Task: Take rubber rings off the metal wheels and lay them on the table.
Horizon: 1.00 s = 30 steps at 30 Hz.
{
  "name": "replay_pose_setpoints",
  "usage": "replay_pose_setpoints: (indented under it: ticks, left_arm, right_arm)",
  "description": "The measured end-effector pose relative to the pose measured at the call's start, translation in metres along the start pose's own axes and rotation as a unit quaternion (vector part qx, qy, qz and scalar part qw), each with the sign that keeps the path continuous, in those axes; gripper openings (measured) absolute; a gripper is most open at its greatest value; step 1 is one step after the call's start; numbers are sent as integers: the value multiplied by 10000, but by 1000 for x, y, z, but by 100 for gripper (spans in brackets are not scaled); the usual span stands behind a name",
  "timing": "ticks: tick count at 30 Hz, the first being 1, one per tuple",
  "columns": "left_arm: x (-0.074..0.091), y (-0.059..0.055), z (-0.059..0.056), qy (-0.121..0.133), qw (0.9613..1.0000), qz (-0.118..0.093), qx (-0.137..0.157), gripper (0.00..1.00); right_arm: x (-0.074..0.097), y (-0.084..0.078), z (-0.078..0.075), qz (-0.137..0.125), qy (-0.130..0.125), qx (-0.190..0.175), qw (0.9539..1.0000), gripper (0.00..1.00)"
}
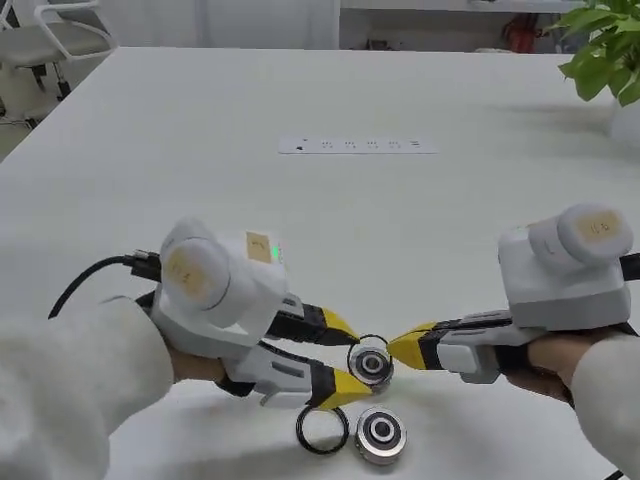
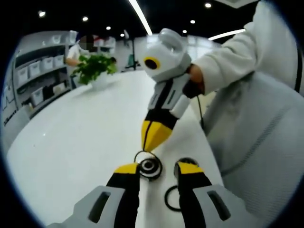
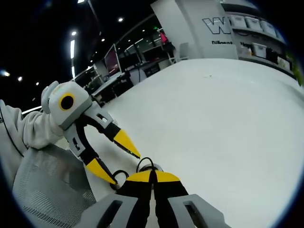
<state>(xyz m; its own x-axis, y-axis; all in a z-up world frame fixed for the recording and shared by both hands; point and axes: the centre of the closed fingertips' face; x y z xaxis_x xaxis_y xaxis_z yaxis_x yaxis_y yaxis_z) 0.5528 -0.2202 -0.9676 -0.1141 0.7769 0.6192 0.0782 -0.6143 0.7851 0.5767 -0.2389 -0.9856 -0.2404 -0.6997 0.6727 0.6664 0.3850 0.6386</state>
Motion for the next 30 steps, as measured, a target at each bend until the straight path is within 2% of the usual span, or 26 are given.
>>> replay_pose_setpoints:
  ticks: [3, 9, 12, 16, 23, 25, 26, 30]
  left_arm:
    - [10, 7, 2, 48, 10000, -67, 12, 38]
    - [38, 29, 4, 115, 9995, -286, 66, 51]
    - [55, 34, 0, 181, 9994, -241, -142, 55]
    - [77, 33, -4, 320, 9990, -148, -282, 59]
    - [118, 30, -11, 682, 9970, -187, -325, 67]
    - [130, 24, -10, 890, 9956, -138, -261, 67]
    - [137, 22, -9, 1018, 9945, -174, -200, 67]
    - [155, 11, -16, 1247, 9917, -304, 85, 69]
  right_arm:
    - [1, 0, -1, -23, 57, -397, 9992, 0]
    - [3, 5, 3, -125, 154, -474, 9987, 0]
    - [3, 7, 7, -153, 227, -493, 9984, 0]
    - [3, 11, 19, -186, 363, -462, 9981, 0]
    - [1, 13, 35, -147, 545, -324, 9979, 0]
    - [0, 11, 37, -78, 528, -214, 9983, 0]
    - [-1, 10, 39, -48, 559, -189, 9982, 0]
    - [-5, 6, 44, 63, 676, -147, 9976, 0]
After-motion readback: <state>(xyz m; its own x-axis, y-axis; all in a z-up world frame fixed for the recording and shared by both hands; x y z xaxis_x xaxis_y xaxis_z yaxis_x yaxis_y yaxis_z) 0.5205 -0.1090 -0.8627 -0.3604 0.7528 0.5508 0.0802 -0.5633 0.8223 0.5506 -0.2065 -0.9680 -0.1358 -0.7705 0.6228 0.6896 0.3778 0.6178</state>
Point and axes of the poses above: the centre of the closed fingertips' face, and the gripper's own axes: x roughly backward along the fingers, z roughly to its left, y roughly out of its top, and after that the axes turned 8 degrees about z, right-handed
